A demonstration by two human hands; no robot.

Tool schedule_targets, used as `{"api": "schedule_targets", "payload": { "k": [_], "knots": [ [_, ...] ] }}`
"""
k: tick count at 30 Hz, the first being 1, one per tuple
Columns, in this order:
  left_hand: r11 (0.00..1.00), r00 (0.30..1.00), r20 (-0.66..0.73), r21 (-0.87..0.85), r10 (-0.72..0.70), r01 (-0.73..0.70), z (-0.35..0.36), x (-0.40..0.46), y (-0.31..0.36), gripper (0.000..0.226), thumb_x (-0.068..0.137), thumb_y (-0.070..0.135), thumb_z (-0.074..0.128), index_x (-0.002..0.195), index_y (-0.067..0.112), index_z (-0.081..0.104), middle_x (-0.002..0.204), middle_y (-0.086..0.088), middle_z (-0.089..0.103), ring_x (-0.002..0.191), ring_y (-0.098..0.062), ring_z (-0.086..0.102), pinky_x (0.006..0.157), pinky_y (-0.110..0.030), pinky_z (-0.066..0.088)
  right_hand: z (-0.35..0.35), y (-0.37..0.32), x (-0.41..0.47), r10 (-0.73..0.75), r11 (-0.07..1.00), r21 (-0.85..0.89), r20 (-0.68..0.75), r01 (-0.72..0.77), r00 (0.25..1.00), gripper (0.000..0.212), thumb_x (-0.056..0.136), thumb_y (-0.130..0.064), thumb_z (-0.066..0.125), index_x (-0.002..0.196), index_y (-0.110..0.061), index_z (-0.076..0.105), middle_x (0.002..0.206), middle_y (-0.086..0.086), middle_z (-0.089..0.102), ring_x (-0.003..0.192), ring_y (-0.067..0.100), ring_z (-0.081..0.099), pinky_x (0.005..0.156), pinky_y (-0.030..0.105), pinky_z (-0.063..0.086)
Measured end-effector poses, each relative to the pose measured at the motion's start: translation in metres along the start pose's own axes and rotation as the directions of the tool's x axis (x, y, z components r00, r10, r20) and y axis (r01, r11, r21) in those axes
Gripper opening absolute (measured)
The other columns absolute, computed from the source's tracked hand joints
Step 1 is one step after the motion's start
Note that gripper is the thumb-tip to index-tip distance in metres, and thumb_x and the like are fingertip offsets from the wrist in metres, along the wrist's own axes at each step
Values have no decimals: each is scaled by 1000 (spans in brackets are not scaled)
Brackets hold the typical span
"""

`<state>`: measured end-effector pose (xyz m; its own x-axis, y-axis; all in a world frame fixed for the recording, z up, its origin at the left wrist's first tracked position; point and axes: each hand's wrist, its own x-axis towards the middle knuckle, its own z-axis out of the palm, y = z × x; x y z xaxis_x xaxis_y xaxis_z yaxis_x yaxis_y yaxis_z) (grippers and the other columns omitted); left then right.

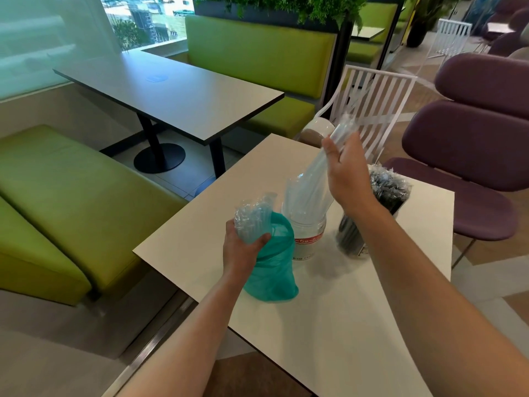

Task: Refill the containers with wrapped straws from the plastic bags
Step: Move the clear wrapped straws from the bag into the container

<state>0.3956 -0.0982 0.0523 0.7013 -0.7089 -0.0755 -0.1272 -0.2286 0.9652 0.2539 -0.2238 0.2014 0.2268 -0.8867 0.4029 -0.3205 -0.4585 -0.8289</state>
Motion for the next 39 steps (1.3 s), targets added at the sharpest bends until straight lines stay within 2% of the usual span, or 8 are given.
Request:
{"api": "schedule_targets", "payload": {
  "k": [3,6,10,13,16,19,25,39],
  "knots": [
    [1000,1000,0,-13,-14,14,0,1,-1,67,73,36,84,118,33,35,114,8,52,106,-18,55,86,-31,52,14,12,-6,69,994,-90,99,-60,993,32,102,-26,45,123,-2,43,114,7,41,96,10,42,94,22,42],
    [1000,1000,2,-4,-9,9,0,0,-1,67,73,37,84,118,32,35,114,7,52,105,-18,55,85,-31,51,32,30,-14,175,981,-113,175,-157,969,36,100,-28,48,129,-8,43,121,5,46,105,20,53,95,37,51],
    [1000,1000,7,-3,-1,2,0,-3,1,66,74,35,84,117,33,34,111,10,51,101,-13,53,75,-20,44,51,55,-28,162,969,-225,257,-104,953,15,97,-21,56,105,-8,55,100,0,51,90,13,49,73,14,41],
    [1000,1000,9,-24,1,-1,-1,-5,2,65,74,34,84,117,33,36,108,11,52,99,-13,54,70,-16,43,60,71,-32,171,950,-303,293,-79,941,15,91,-19,61,82,-12,51,86,2,50,80,17,46,70,24,35],
    [1000,1000,6,5,-1,1,-2,-5,2,68,74,36,83,123,27,38,111,10,51,100,-13,53,76,-19,45,63,71,-29,168,953,-288,247,-94,954,21,88,-23,68,101,-10,58,96,-1,51,86,14,48,75,25,39],
    [999,1000,1,38,-1,1,-3,-4,1,73,74,38,82,130,23,37,113,10,49,103,-12,52,83,-23,46,61,60,-29,123,983,-150,137,-103,983,46,87,-29,71,126,-16,50,112,-5,49,98,7,49,77,6,39],
    [1000,1000,5,30,6,-6,-4,-6,2,72,75,37,82,130,23,37,114,10,48,103,-12,51,79,-17,44,67,69,-36,26,974,-226,103,-2,994,25,96,-20,59,119,-10,63,121,8,53,106,17,59,84,8,38],
    [1000,1000,9,10,11,-11,-8,-9,0,73,76,38,81,131,24,36,115,11,47,103,-10,50,74,-10,41,60,73,-57,-147,958,-233,110,169,983,32,96,-13,56,128,-10,59,121,3,51,101,10,57,91,15,47]
  ]
}}
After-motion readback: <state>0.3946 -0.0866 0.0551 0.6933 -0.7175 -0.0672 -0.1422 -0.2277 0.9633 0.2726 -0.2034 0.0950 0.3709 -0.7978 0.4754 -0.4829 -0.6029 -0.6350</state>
